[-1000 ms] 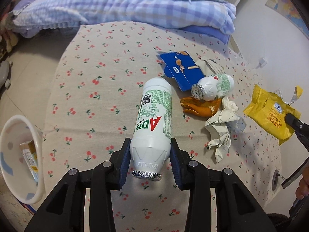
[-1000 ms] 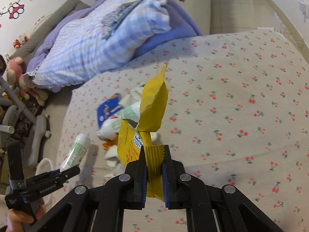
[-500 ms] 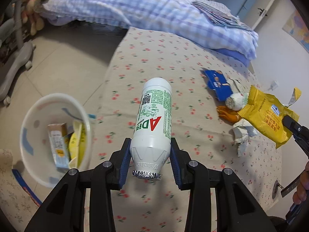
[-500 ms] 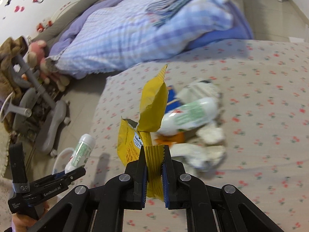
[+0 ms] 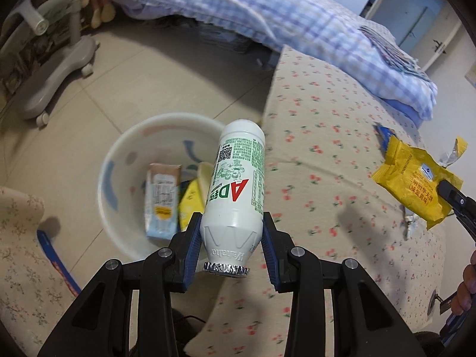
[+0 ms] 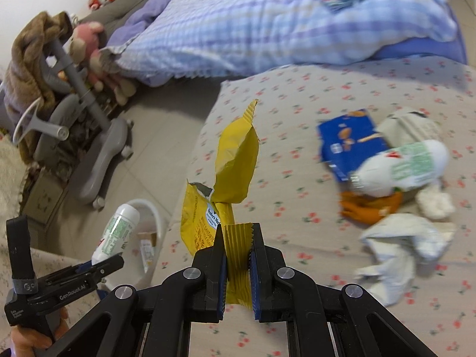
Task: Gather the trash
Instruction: 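Drop the white bottle and yellow wrapper into the wastebasket with both tools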
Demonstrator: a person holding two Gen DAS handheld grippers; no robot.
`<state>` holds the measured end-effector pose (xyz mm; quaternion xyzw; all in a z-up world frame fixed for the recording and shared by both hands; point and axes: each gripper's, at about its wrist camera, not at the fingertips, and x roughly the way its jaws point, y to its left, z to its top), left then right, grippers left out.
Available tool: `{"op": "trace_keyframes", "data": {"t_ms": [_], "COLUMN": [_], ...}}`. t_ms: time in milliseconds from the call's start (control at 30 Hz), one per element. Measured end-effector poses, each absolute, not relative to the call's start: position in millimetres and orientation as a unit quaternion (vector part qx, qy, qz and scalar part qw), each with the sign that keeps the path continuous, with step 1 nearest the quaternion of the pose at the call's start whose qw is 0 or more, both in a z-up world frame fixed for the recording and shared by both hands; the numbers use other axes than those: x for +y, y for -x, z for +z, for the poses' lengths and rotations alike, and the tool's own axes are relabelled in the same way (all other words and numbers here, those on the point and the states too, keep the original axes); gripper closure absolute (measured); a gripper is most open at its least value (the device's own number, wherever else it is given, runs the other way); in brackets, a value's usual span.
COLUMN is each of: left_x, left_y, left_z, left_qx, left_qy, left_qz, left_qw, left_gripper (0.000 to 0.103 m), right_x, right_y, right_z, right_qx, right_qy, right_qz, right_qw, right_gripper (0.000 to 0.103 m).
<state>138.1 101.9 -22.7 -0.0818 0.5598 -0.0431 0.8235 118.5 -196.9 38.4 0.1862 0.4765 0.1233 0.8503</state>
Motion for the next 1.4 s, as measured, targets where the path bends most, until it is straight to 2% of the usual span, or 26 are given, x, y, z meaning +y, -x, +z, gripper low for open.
{"op": "trace_keyframes", "data": {"t_ms": [267,700,733,800,867,900,1333,1400], "left_x": [141,159,161,165,170,173,190,190], "left_y": [-144,-161,-161,-159,-155,-152,-125,-123], "left_z": [-47,-76,-77,-74,-67,-62,-38,-37], "left_qx": [0.580,0.615,0.617,0.618,0.611,0.605,0.577,0.576], "left_qy": [0.085,0.078,0.073,0.074,0.075,0.071,0.055,0.052], "left_qz": [-0.004,0.008,0.019,0.033,0.055,0.066,0.085,0.082], "left_qw": [0.811,0.785,0.783,0.782,0.786,0.791,0.811,0.811], "left_gripper": [0.063,0.061,0.060,0.038,0.023,0.019,0.011,0.004], "right_x": [-147,-101,-99,-96,-93,-91,-43,-35], "right_y": [-131,-144,-145,-145,-147,-147,-161,-162], "right_z": [24,0,0,-2,-2,-3,-16,-18], "right_qx": [0.492,0.513,0.514,0.515,0.516,0.516,0.516,0.514], "right_qy": [-0.161,-0.144,-0.143,-0.142,-0.141,-0.140,-0.138,-0.140], "right_qz": [0.152,0.167,0.168,0.169,0.170,0.171,0.206,0.215], "right_qw": [0.842,0.830,0.829,0.828,0.828,0.828,0.820,0.818], "right_gripper": [0.092,0.092,0.092,0.092,0.092,0.092,0.092,0.086]}}
